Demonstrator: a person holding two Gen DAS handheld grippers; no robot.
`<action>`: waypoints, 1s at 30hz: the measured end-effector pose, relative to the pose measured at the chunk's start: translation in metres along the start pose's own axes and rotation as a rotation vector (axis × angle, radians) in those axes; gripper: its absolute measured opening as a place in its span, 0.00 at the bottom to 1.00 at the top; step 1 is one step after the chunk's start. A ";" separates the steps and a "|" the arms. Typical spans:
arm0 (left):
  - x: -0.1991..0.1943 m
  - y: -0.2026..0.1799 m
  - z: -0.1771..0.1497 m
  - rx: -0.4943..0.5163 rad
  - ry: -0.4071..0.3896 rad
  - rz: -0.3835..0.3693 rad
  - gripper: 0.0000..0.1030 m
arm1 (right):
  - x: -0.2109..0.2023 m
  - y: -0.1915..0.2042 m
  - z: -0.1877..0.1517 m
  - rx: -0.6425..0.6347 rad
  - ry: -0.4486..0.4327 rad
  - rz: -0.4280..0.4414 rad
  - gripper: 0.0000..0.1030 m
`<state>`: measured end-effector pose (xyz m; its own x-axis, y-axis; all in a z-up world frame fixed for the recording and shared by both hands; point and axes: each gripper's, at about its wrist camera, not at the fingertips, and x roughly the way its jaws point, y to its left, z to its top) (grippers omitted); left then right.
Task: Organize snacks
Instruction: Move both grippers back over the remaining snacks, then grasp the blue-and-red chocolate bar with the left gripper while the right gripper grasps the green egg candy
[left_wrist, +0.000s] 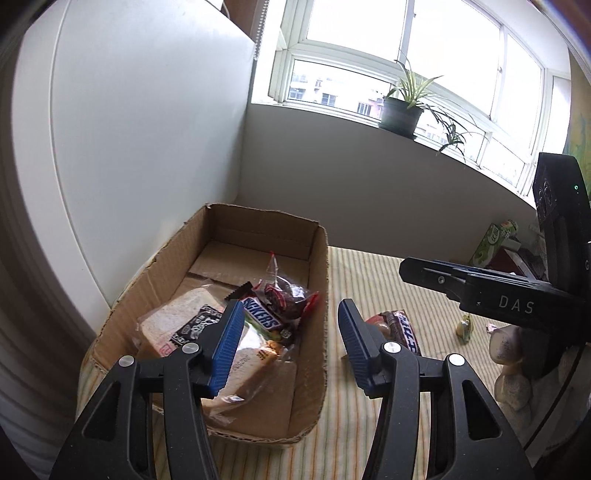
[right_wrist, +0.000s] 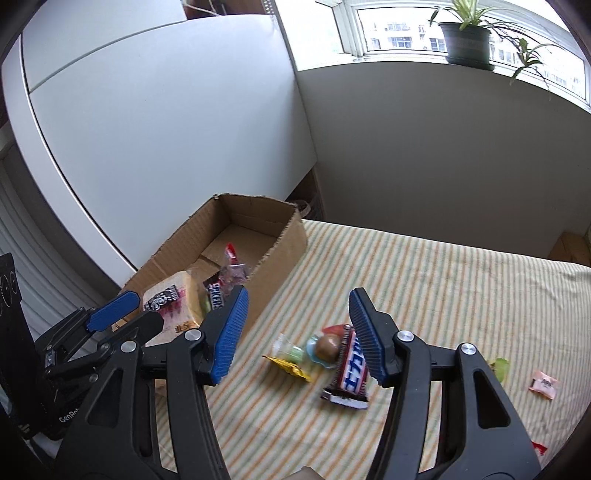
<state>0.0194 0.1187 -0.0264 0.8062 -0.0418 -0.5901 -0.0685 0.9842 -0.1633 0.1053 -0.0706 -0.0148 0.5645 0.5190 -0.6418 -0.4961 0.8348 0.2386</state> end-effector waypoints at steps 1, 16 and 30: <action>0.001 -0.005 0.000 0.007 0.003 -0.009 0.50 | -0.004 -0.008 -0.001 0.009 -0.003 -0.009 0.57; 0.039 -0.092 -0.018 0.120 0.128 -0.103 0.50 | -0.025 -0.119 -0.028 0.145 0.068 -0.122 0.57; 0.085 -0.113 -0.029 0.123 0.228 -0.095 0.50 | 0.010 -0.153 -0.050 0.206 0.188 -0.120 0.57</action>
<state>0.0786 -0.0006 -0.0806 0.6512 -0.1592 -0.7420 0.0844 0.9869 -0.1377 0.1544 -0.2024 -0.0940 0.4694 0.3872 -0.7936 -0.2779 0.9178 0.2835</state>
